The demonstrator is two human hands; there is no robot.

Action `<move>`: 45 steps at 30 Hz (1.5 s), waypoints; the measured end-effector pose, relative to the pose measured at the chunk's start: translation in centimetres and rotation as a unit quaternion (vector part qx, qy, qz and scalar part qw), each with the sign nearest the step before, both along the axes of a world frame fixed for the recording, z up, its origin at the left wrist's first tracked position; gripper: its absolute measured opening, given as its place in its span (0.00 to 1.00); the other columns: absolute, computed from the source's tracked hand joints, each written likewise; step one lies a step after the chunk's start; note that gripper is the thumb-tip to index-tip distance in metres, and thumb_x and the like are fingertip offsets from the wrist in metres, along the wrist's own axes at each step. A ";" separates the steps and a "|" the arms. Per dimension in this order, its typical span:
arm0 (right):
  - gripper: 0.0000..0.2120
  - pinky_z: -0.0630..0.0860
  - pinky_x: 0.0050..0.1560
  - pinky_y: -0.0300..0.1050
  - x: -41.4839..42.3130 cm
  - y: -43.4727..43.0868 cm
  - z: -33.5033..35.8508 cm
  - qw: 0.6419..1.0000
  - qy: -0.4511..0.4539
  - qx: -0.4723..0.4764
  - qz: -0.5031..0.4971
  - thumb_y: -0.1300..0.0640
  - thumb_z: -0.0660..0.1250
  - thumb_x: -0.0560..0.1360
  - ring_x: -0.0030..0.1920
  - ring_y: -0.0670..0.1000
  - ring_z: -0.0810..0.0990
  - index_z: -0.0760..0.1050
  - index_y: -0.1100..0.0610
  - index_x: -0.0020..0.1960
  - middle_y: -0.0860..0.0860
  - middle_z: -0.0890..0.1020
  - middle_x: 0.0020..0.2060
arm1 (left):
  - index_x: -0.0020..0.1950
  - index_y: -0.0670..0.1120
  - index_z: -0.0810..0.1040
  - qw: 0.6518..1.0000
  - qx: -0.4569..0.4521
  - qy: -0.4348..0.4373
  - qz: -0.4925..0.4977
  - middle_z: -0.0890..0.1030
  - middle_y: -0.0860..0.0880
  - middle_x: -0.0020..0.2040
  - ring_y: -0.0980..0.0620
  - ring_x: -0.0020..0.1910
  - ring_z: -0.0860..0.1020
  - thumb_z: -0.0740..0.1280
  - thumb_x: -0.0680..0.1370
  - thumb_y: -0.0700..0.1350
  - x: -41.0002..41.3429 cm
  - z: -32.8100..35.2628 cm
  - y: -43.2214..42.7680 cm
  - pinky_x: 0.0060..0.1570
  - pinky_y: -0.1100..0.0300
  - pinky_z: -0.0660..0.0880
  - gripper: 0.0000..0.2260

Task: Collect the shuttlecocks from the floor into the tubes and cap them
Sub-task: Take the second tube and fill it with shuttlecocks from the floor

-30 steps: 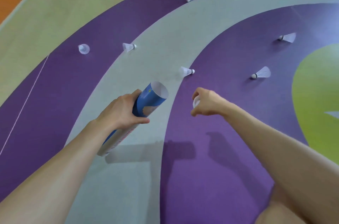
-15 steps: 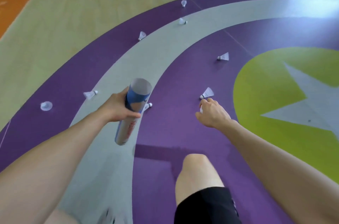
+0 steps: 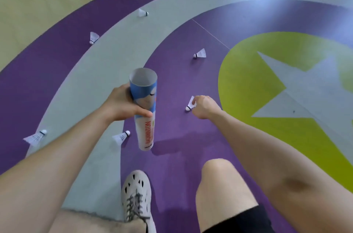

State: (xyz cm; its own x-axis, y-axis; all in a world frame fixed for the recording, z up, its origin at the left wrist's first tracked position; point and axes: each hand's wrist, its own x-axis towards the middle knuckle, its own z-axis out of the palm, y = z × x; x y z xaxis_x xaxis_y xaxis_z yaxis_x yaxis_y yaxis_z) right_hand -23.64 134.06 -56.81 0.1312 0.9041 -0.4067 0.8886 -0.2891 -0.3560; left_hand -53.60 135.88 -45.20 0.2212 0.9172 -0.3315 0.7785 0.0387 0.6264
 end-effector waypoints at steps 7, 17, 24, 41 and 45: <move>0.15 0.79 0.48 0.47 1.5 8.1 -5.5 0.995 0.010 -0.095 -0.025 0.56 0.66 0.79 0.57 0.59 0.83 0.82 0.60 0.62 0.56 0.84 0.59 | 0.56 0.53 0.84 0.997 0.022 0.028 -0.072 0.87 0.59 0.48 0.61 0.48 0.83 0.89 0.63 0.48 1.4 -1.6 6.5 0.42 0.65 0.75 0.26; 0.24 0.75 0.62 0.53 2.8 9.5 -16.8 0.980 0.026 0.018 -0.197 0.60 0.64 0.76 0.67 0.62 0.78 0.68 0.58 0.72 0.57 0.79 0.65 | 0.52 0.58 0.83 0.998 0.029 0.046 -0.045 0.87 0.65 0.42 0.69 0.43 0.83 0.89 0.60 0.58 -1.0 -1.4 5.7 0.37 0.71 0.74 0.25; 0.10 0.75 0.49 0.48 1.6 6.9 -16.2 0.985 0.000 -0.026 -0.169 0.62 0.64 0.76 0.56 0.62 0.83 0.80 0.57 0.55 0.59 0.85 0.54 | 0.54 0.61 0.82 0.999 0.016 0.044 0.005 0.87 0.65 0.44 0.68 0.43 0.84 0.87 0.60 0.63 -3.7 -1.4 1.6 0.39 0.68 0.76 0.27; 0.05 0.74 0.44 0.39 -21.4 7.6 8.0 0.880 0.336 0.336 0.014 0.52 0.68 0.81 0.44 0.46 0.80 0.83 0.50 0.52 0.41 0.84 0.43 | 0.65 0.58 0.76 0.975 -0.004 0.206 0.082 0.85 0.56 0.53 0.50 0.50 0.84 0.86 0.63 0.63 -17.1 -1.4 -4.8 0.52 0.47 0.84 0.35; 0.05 0.77 0.50 0.43 -23.3 5.0 10.0 0.863 0.342 0.362 0.079 0.55 0.67 0.81 0.48 0.47 0.82 0.83 0.52 0.52 0.43 0.85 0.48 | 0.64 0.59 0.76 0.968 -0.013 0.226 0.109 0.85 0.57 0.50 0.51 0.48 0.84 0.85 0.64 0.62 -19.6 -1.6 -7.2 0.49 0.48 0.84 0.33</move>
